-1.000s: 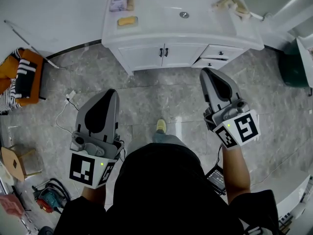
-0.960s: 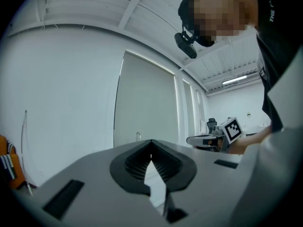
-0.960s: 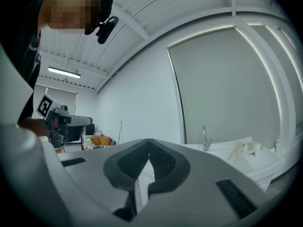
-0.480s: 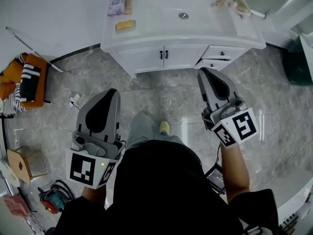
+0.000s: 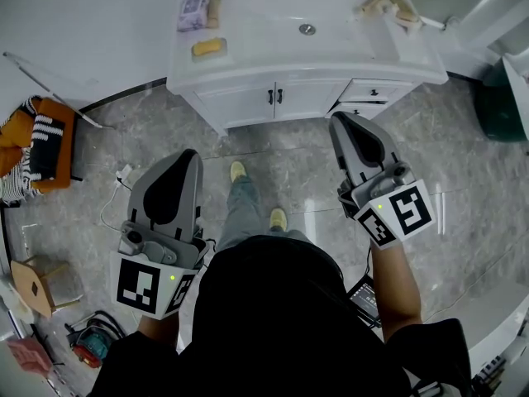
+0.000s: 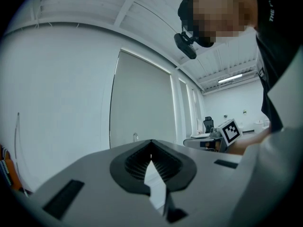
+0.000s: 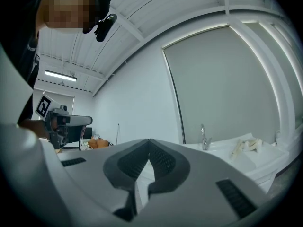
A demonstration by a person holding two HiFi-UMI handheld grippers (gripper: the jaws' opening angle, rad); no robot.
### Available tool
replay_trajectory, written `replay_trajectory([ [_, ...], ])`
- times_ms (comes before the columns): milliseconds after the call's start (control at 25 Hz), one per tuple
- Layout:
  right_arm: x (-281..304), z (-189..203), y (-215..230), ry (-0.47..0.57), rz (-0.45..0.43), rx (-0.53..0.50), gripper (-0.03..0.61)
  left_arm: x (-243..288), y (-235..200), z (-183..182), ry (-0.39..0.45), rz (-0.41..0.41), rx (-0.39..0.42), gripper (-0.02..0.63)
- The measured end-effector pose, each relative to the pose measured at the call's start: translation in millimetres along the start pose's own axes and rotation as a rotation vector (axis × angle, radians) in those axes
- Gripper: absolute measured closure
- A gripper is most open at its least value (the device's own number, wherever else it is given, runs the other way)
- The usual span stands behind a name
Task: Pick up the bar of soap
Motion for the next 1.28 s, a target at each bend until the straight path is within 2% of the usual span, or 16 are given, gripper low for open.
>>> replay_trajectory([
  [320,36.0,4.9,5.6,-0.032,-0.002,-0.004,0.572,16.9,-34.3,6.1,-0.019,0.008,-0.019,0.607],
  [560,66.5,13.5,27.3,-0.077,0.029,-0.016,0.572,38.7,-66.5,22.6,-0.042,0.003,-0.054,0.606],
  [720,95.4,15.3,40.6,-0.1,0.046,-0.019,0.572,58.2,-94.7,28.3,-0.051,0.003,-0.065,0.606],
  [1280,216.3,16.5,52.1,-0.166,0.012,-0.057,0.572,122.3,-202.5,44.6,-0.082,-0.008,-0.106,0.607],
])
Point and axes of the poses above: the fingertips, and each gripper's own axes: x forward along the fingers, y to its right, z out of its underside, the point moved 3 cm from there along -x, backward along the fingers, and after that the axes turned 1 degree about -x, right-handed, at the moved point
